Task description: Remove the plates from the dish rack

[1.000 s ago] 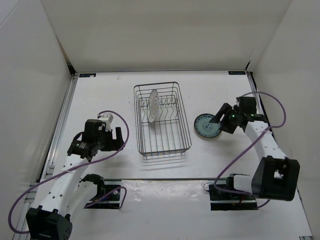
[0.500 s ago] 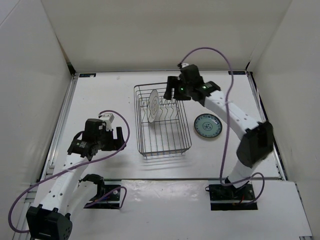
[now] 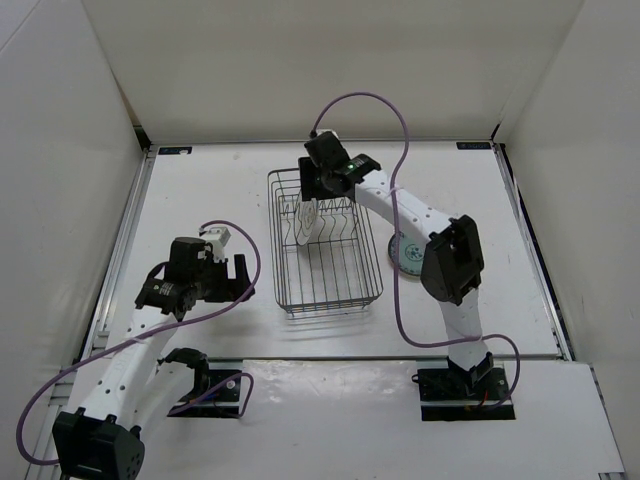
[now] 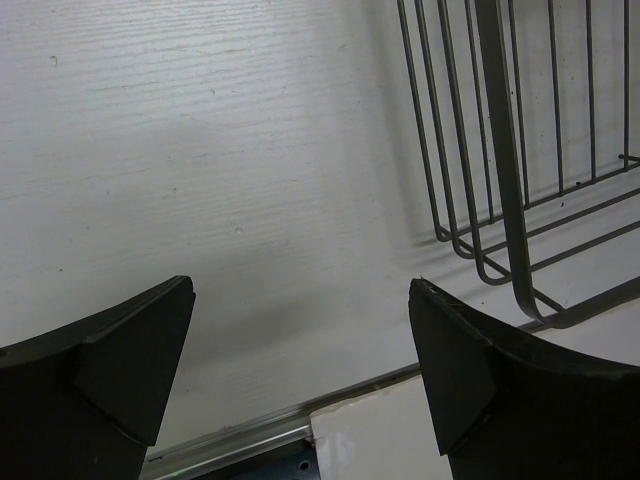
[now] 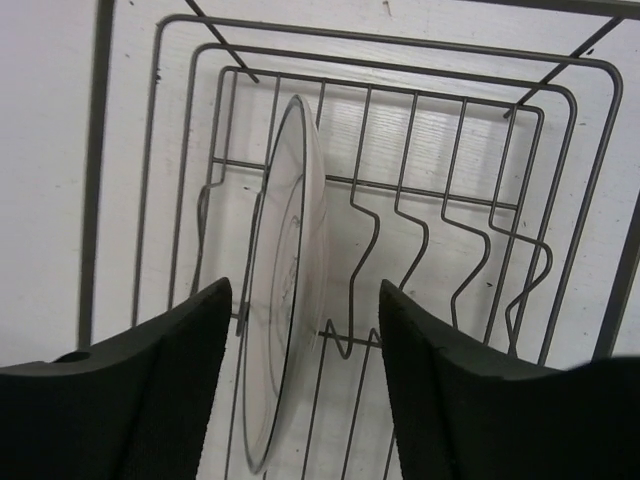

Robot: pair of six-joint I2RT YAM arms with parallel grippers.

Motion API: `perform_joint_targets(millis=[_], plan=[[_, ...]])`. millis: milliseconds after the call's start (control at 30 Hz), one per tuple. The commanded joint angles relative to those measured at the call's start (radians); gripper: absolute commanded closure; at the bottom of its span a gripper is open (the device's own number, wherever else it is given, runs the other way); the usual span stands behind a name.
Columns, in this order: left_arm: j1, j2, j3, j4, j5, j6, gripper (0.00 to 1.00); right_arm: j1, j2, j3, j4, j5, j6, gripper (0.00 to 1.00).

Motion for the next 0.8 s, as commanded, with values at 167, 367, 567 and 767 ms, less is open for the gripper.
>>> perform_joint_targets(millis=[167, 367, 567, 767], plan=[[-0.003, -0.016, 0.041, 0.005, 0.035, -0.005, 0.01, 0.013, 0.082, 0.081, -0.014, 0.133, 0.032, 0.49], [-0.005, -0.008, 0.041, 0.008, 0.047, -0.006, 0.01, 0.012, 0.091, 0.084, 0.008, 0.195, 0.081, 0.67], [-0.005, -0.008, 0.038, 0.01, 0.046, -0.006, 0.01, 0.006, 0.084, 0.093, 0.026, 0.258, 0.107, 0.87], [-0.003, -0.003, 0.042, 0.008, 0.041, -0.004, 0.01, 0.006, 0.062, 0.119, 0.051, 0.301, 0.124, 0.95]])
